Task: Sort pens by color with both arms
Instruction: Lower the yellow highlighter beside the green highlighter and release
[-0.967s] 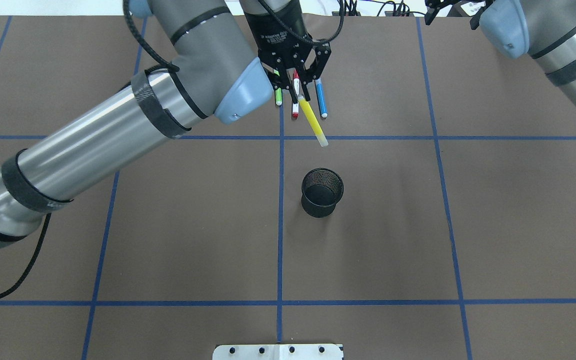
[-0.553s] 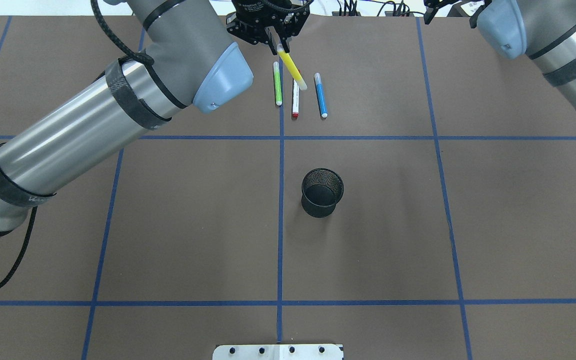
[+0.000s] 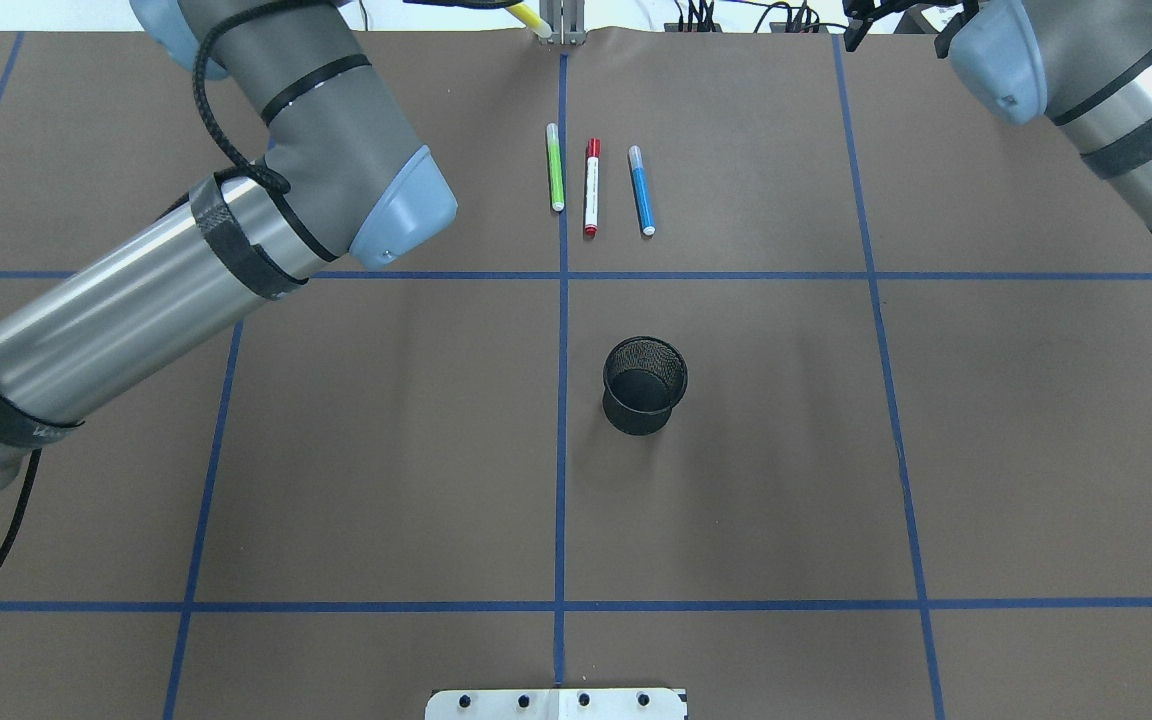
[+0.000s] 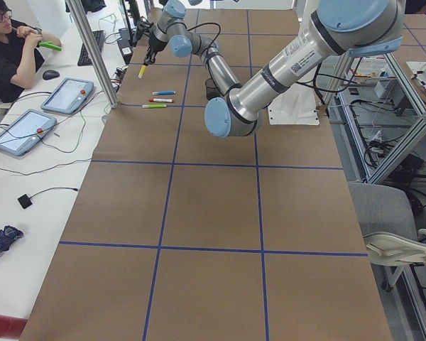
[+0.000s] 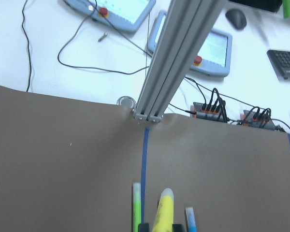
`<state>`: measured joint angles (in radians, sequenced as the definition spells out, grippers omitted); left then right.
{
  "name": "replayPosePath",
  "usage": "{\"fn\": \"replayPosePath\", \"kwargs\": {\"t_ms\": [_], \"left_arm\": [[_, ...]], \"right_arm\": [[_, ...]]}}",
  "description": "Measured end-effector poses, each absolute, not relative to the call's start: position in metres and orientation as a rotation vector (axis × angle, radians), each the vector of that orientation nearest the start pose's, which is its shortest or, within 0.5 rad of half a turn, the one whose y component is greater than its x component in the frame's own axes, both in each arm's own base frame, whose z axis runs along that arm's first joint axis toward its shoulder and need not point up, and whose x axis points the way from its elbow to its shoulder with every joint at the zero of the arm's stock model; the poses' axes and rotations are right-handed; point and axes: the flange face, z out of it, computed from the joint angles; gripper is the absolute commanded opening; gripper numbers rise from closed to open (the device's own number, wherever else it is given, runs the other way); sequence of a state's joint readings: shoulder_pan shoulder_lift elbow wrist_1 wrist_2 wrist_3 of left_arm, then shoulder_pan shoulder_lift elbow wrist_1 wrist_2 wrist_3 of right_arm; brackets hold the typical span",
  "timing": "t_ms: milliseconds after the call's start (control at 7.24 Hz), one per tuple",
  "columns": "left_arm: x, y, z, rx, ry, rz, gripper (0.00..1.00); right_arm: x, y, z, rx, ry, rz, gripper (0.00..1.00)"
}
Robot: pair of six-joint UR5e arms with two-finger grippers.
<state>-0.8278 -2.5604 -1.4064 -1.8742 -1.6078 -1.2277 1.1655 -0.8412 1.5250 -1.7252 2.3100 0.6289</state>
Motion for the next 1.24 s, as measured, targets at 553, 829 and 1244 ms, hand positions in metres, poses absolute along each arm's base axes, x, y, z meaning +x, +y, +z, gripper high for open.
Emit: {"fn": "replayPosePath", "kwargs": {"t_ms": [553,829,1244], "left_arm": [[0.494,-0.631,0.118,0.875,0.733,-0.575,0.0],[0.523,-0.628,0.164,0.961,0.684,-0.622,0.0],[0.563,-0.626,0.204,0.962,0.632,-0.646,0.0]], "right_arm": [[-0.226,-0.678,0.247,0.074,-0.874,0.01,1.0],[-0.228,-0.678,0.247,0.072,-0.874,0.009,1.0],[-0.232,-0.677,0.252,0.07,-0.864,0.008,1.0]]}}
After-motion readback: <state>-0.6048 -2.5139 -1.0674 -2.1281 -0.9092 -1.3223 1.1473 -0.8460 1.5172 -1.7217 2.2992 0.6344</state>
